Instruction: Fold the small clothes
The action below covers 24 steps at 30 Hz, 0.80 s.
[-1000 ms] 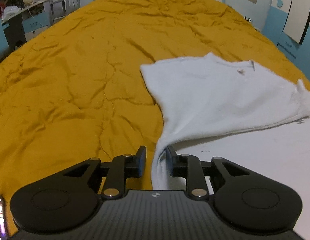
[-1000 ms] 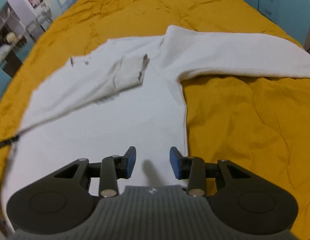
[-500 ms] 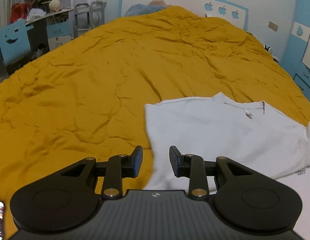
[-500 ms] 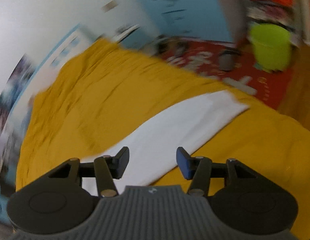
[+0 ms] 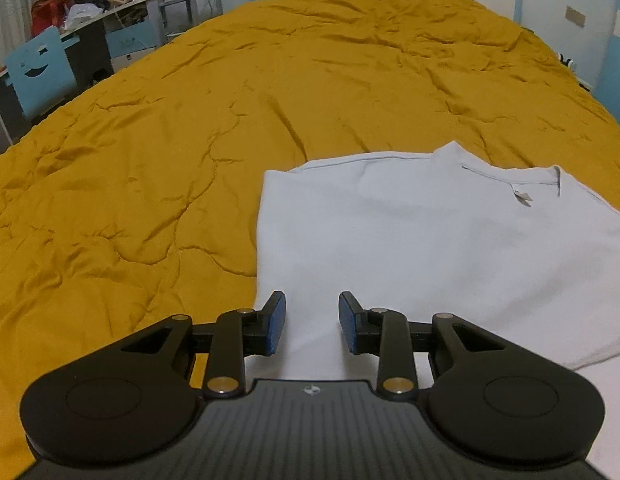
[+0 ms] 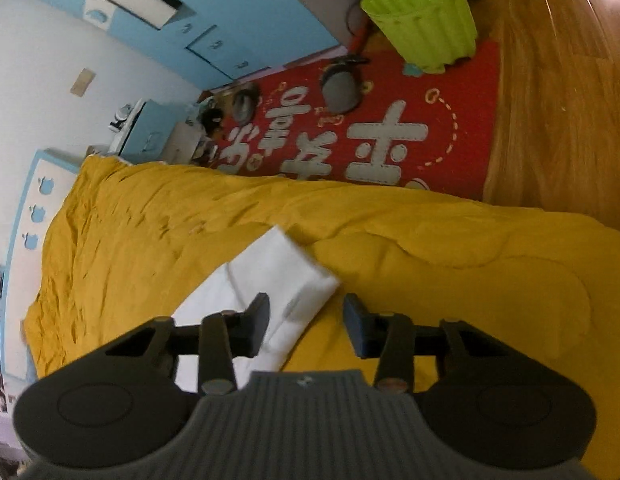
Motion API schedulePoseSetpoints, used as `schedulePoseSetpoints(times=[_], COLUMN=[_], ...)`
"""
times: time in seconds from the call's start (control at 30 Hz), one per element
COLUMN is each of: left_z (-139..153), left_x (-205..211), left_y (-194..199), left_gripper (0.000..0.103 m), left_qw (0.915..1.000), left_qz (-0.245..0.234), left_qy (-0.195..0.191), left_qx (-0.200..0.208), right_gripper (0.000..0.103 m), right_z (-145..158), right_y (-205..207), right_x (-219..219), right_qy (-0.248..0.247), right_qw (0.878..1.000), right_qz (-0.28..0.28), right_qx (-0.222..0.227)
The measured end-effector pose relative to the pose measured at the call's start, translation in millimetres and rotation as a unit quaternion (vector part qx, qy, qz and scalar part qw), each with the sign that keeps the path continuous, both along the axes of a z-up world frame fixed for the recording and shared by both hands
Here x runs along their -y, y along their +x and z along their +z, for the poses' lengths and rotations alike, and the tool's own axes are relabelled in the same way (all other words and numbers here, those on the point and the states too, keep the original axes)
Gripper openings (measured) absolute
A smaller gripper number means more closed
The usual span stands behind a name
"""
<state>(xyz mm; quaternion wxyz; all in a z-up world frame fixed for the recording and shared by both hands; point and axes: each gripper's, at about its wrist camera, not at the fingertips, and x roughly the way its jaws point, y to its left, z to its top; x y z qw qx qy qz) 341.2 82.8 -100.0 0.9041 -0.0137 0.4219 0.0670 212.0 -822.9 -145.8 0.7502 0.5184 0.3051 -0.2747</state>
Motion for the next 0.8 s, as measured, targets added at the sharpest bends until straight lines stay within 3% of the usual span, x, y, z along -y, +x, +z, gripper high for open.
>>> schedulePoseSetpoints(times=[0.1, 0.13, 0.23, 0.4, 0.5, 0.6, 0.8], left_z=[1.3, 2.2, 6.0, 17.9, 27.2, 34.0, 53.2], left_x=[2.0, 1.9, 0.8, -4.2, -9.4, -18.7, -39.2], left_y=[2.2, 1.9, 1.3, -5.5, -12.1, -16.5, -31.5], left_gripper=[0.037, 0.037, 0.037, 0.037, 0.037, 0.037, 0.037], left_qw=[1.0, 1.0, 1.0, 0.9996, 0.9987, 0.9976, 0.9938], left_qz=[0.004, 0.005, 0.003, -0.004, 0.001, 0.012, 0.009], left_qy=[0.002, 0.003, 0.001, -0.014, -0.015, -0.033, -0.06], left_qx=[-0.001, 0.0, 0.005, 0.024, 0.048, 0.06, 0.094], right_gripper=[0.004, 0.002, 0.001, 0.001, 0.001, 0.001, 0.001], right_z=[2.6, 6.6, 41.7, 140.0, 207.6, 274.3, 358.9], right_y=[6.1, 8.3, 14.6, 30.7, 43.1, 59.1, 95.3], right_x=[-0.1, -1.0, -14.4, -68.7, -120.7, -189.9, -341.7], right_qy=[-0.02, -0.034, -0.086, -0.175, -0.215, -0.256, -0.27], right_qw=[1.0, 0.999, 0.996, 0.977, 0.957, 0.929, 0.877], right_qz=[0.002, 0.009, 0.034, 0.103, 0.151, 0.207, 0.31], right_qx=[-0.004, -0.002, 0.015, 0.065, 0.121, 0.168, 0.249])
